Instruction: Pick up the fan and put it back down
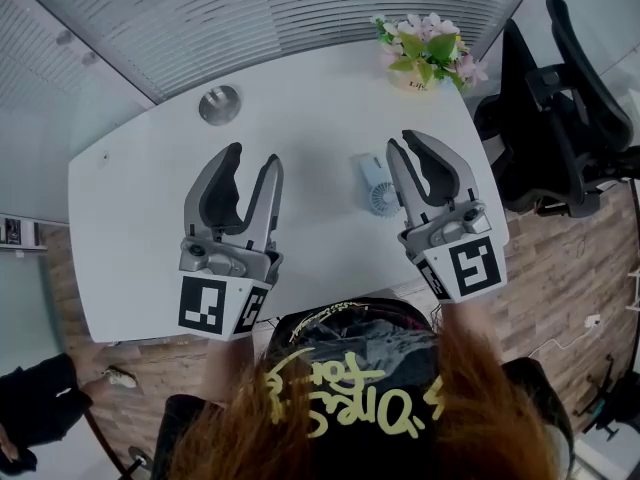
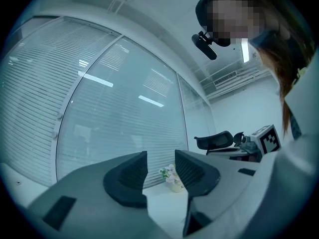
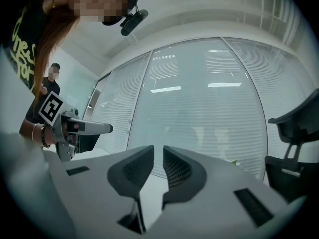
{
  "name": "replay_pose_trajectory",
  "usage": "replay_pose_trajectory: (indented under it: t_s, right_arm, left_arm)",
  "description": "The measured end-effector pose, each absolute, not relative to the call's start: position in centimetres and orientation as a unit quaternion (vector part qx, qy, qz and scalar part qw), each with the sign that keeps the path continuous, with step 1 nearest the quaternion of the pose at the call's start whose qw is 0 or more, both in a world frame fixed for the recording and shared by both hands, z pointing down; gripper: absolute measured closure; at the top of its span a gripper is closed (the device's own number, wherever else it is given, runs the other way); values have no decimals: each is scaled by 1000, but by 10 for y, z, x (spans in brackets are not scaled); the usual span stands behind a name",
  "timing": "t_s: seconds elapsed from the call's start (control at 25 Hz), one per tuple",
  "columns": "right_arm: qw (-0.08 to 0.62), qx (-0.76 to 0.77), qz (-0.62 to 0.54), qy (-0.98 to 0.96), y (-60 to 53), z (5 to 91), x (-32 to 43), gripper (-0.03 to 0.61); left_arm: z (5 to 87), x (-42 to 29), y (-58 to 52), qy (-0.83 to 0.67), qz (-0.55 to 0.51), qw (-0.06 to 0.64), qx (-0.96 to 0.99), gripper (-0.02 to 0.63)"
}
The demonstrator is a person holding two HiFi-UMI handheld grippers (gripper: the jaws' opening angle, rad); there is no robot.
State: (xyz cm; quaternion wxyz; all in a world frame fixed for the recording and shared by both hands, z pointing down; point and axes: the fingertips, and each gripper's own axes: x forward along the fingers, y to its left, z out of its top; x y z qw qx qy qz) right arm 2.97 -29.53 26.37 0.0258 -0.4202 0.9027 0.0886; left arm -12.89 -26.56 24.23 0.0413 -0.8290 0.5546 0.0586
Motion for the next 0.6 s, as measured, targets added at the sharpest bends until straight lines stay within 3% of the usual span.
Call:
replay_pose_trajectory:
  t_s: [0.04,0.32,0.6]
  right_arm:
    - [27,-421,90,902,-295,264,30,531]
    - [23,-412,97,906,-293,265,25,574]
    - [33,-402,96,910,-288,264,21,575]
  left_arm:
    - [243,-131,-265,558,59,40,-827,465]
    - [242,-136,-264,572,66,40,-817,583]
    - [246,-142,-262,581,63,35,-811,624]
